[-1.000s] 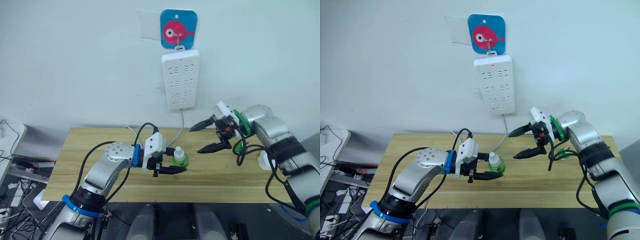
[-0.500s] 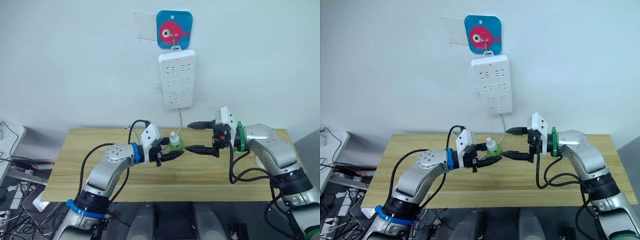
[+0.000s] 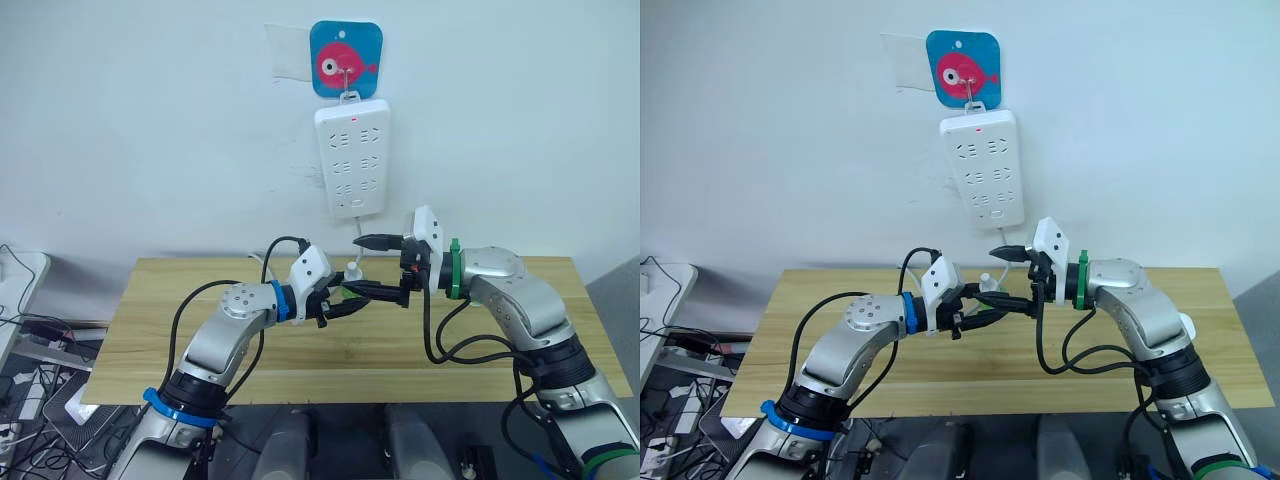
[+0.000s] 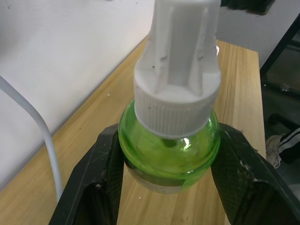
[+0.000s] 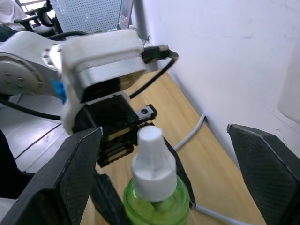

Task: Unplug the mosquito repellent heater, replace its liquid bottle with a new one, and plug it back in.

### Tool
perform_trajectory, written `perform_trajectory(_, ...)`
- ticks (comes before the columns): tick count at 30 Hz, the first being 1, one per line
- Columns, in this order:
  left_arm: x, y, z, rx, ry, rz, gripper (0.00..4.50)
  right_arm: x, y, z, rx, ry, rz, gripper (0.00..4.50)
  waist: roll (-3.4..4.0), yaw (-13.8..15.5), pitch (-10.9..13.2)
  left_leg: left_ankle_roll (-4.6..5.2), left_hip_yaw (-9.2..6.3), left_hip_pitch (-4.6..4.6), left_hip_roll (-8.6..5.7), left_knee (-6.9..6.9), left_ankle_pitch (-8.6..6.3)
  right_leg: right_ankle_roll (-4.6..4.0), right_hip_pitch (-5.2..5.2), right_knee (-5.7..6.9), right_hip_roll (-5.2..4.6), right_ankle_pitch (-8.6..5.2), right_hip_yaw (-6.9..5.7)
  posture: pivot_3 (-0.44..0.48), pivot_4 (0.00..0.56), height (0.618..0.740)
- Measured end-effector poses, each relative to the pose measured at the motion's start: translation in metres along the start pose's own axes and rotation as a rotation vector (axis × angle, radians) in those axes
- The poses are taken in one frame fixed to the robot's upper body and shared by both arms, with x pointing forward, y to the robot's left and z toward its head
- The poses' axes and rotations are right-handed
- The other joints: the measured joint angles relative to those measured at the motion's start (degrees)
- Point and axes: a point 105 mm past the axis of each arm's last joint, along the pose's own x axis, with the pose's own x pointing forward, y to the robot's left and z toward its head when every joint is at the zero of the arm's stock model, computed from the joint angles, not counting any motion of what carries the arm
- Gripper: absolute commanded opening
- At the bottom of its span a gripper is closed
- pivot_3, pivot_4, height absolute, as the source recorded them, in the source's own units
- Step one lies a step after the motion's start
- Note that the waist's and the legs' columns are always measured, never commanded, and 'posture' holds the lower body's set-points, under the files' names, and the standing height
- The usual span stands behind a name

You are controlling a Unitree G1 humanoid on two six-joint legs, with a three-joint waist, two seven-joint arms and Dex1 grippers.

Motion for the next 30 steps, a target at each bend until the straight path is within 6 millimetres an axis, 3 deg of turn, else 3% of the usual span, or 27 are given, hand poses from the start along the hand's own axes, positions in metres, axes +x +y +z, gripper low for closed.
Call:
perform_trajectory(1, -0.0002, 0.0001, 0.0, 0.0, 0.001, 0.0, 2.24, 0.0003, -0.0008, -0.0012, 0.01, 0.004, -0.002, 4.47, 0.0, 0.02, 0.0, 0.0, 0.0, 0.0, 0.0, 0.0, 0.0, 0.0, 0.0, 0.0, 0.0, 0.0, 0.0, -0.059, 0.224, 0.74)
perform_trajectory(4, -0.0002, 0.0, 0.0002, 0.001, 0.0, 0.0, 2.24, 0.0021, -0.0007, -0.004, 0.04, 0.015, 0.0, 3.92, 0.0, 0.04, 0.0, 0.01, 0.0, 0.0, 0.0, 0.0, -0.01, 0.0, 0.0, 0.0, 0.0, 0.0, 0.0, -0.053, 0.223, 0.74)
perform_trajectory(14, -0.0012, 0.0023, -0.0039, -0.009, 0.017, 0.009, 2.24, 0.0043, 0.0057, -0.0024, 0.046, 0.027, 0.038, 0.44, 0.0, 0.04, 0.0, 0.03, -0.01, 0.01, 0.01, 0.0, -0.02, 0.0, 0.0, 0.01, 0.0, 0.0, -0.01, -0.053, 0.223, 0.74)
perform_trajectory(28, -0.0011, 0.0025, -0.0046, -0.006, 0.021, 0.008, 2.24, 0.0039, 0.005, -0.0034, 0.05, 0.027, 0.054, 0.39, 0.0, 0.05, 0.0, 0.05, -0.01, 0.0, 0.01, 0.0, -0.03, 0.0, 0.0, 0.01, 0.0, 0.0, -0.01, -0.048, 0.22, 0.74)
perform_trajectory(29, -0.0011, 0.0025, -0.0047, -0.006, 0.021, 0.009, 2.24, 0.0039, 0.0047, -0.0035, 0.052, 0.027, 0.054, 1.11, 0.0, 0.05, 0.0, 0.05, -0.01, 0.0, 0.01, 0.0, -0.03, 0.0, 0.0, 0.01, 0.0, 0.0, -0.01, -0.048, 0.22, 0.74)
perform_trajectory(30, -0.0009, 0.0025, -0.0038, -0.002, 0.017, 0.007, 2.24, 0.0039, 0.0043, -0.0045, 0.056, 0.029, 0.053, 1.3, 0.0, 0.06, 0.0, 0.05, -0.01, 0.0, 0.01, 0.0, -0.03, 0.0, 0.0, 0.01, 0.0, 0.0, -0.01, -0.047, 0.221, 0.74)
